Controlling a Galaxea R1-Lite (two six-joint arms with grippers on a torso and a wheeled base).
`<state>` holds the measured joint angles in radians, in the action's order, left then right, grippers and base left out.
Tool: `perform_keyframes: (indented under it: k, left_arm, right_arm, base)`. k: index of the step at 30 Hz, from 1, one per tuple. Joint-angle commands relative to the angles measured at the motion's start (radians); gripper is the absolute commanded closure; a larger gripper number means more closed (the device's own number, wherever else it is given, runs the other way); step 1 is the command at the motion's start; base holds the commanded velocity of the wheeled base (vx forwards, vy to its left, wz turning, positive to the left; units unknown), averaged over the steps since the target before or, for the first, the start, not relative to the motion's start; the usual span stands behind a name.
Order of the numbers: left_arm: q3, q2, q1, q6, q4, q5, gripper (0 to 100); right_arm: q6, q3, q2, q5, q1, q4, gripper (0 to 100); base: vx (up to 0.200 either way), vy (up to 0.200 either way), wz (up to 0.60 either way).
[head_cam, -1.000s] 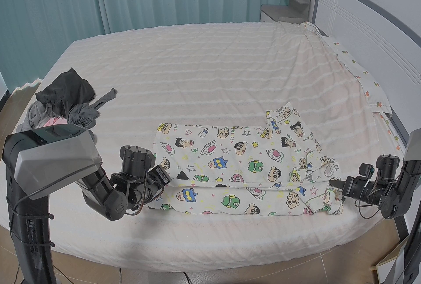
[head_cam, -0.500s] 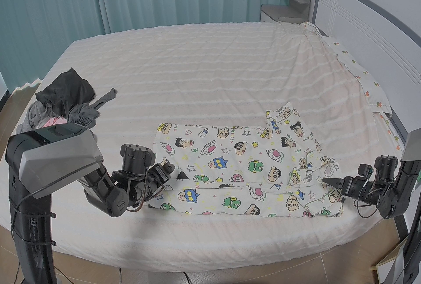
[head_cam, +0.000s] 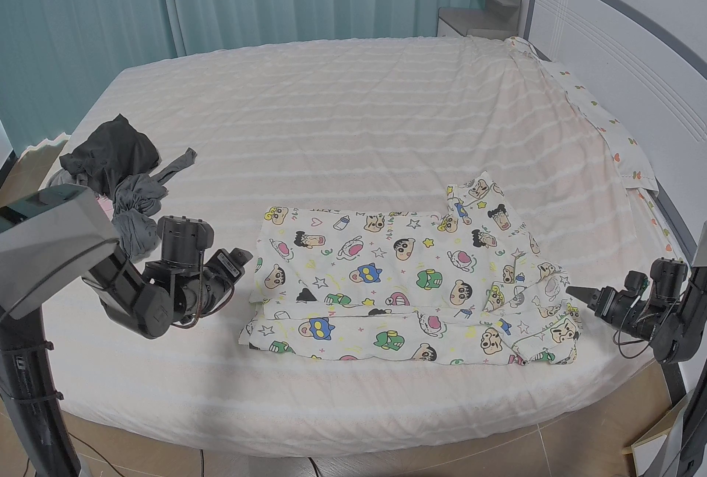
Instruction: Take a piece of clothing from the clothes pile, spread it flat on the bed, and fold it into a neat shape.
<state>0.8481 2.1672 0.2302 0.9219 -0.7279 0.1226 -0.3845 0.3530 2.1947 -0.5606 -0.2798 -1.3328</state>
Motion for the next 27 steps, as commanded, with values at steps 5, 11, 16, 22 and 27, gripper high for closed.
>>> perform_keyframes:
  k: [5, 11, 16, 22, 27]
  left_arm:
    - [-0.216, -0.346, -0.063, 0.147, 0.194, -0.314, 0]
    - [-0.437, -0.534, -0.06, 0.14, 0.191, -0.52, 0]
    - [-0.61, -0.6, -0.061, 0.069, 0.111, -0.647, 0]
    - [-0.725, -0.495, -0.063, 0.049, -0.1, -0.689, 0]
    - [-0.825, -0.32, -0.063, 0.048, -0.367, -0.689, 0]
  right_arm:
    - [-0.275, -0.193, -0.305, 0.054, 0.068, 0.012, 0]
    - [-0.438, -0.258, -0.331, 0.208, 0.252, 0.014, 0]
    - [-0.633, -0.261, -0.259, 0.35, 0.413, 0.012, 0]
    - [-0.714, -0.25, -0.161, 0.469, 0.456, 0.001, 0]
    - [-0.798, -0.262, -0.168, 0.502, 0.447, -0.002, 0]
  base:
    - [0.0, 0.0, 0.0]
    - [0.0, 0.0, 0.0]
    - [0.0, 0.0, 0.0]
    - [0.0, 0.0, 0.0]
    - [0.0, 0.0, 0.0]
